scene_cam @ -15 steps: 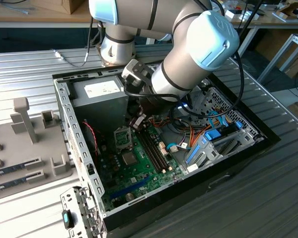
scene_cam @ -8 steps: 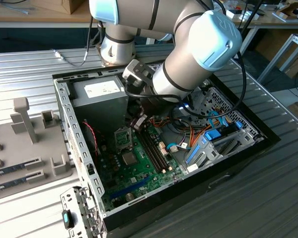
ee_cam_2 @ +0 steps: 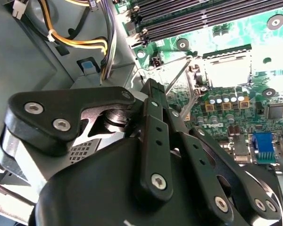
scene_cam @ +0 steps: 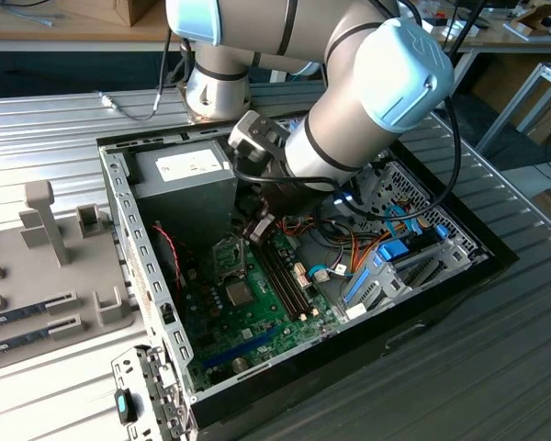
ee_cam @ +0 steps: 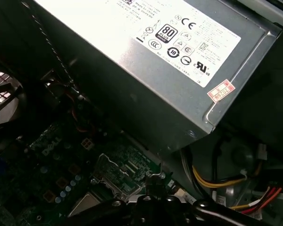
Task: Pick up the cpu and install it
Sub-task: 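Close the cpu cover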
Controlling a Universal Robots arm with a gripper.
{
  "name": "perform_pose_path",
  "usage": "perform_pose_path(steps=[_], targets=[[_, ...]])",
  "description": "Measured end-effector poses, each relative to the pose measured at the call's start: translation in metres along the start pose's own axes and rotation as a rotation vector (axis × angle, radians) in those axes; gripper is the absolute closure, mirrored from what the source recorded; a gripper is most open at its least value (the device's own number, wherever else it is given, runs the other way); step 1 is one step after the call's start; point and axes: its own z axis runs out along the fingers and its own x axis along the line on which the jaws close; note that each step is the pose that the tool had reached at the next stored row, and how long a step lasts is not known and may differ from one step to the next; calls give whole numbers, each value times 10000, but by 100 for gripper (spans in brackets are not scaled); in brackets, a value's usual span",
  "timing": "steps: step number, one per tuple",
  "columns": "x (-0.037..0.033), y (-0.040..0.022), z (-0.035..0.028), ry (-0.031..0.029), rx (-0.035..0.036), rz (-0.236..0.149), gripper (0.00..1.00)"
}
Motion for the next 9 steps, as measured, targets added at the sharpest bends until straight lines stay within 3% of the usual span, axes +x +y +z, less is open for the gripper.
perform_pose_path(steps=[9], targets=[[76, -76, -40, 0, 0, 0, 89]])
